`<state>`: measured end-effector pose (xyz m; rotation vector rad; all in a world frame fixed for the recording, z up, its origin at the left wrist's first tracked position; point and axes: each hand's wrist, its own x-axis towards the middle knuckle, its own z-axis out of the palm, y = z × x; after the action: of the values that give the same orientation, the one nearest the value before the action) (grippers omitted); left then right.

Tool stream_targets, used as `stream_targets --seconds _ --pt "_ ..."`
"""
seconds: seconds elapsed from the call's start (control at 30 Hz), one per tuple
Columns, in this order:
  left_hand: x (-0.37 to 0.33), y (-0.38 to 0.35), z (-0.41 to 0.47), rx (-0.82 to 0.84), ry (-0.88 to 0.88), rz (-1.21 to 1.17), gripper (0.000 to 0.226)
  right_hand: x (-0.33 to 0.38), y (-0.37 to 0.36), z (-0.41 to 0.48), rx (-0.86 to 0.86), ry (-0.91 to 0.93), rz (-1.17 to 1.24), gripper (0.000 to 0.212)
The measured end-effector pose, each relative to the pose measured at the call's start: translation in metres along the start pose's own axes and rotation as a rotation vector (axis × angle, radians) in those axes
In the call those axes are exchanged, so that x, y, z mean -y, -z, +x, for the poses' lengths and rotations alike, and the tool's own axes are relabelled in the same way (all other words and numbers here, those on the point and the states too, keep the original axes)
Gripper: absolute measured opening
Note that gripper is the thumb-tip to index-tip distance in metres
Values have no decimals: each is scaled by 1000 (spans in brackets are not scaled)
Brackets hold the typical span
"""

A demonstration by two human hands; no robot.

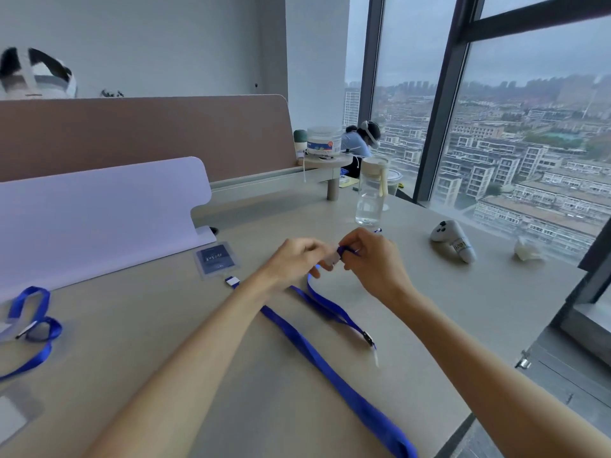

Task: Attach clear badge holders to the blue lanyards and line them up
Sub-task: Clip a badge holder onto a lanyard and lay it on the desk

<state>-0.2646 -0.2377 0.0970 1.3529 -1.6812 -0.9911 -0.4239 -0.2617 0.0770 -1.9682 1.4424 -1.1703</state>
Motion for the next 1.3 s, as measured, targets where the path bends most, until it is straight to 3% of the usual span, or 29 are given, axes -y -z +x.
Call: stream_targets --seconds 0.13,0.27,0.37,0.47,0.7,0.83,0.97,1.07,1.2,1.3 --pt "-10 12 -26 -67 5 -19 19 30 4 -7 -9 51 16 21" --pt "-10 31 -48 -138 5 72 25 44 5 -11 33 85 -87 21" --pt "-1 54 -65 -320 -9 101 21 34 4 -9 11 94 -353 15" --pt "9 76 -88 -497 28 -100 15 22 2 -8 -76 87 -494 18" --pt "33 132 -158 -811 53 -366 18 93 -36 -13 -207 199 -190 19" --pt "56 161 -213 -940 54 -391 14 158 -93 -38 -86 335 -84 10" --pt "75 181 -277 -958 15 -344 22 204 -158 -77 66 483 30 22" --pt "83 192 -318 -984 15 -207 14 224 -205 -99 188 549 169 28" --pt "82 207 -357 -981 19 -123 23 256 -244 -120 362 408 468 28" --pt "76 218 -378 -908 47 -74 37 271 -267 -132 586 267 608 26"
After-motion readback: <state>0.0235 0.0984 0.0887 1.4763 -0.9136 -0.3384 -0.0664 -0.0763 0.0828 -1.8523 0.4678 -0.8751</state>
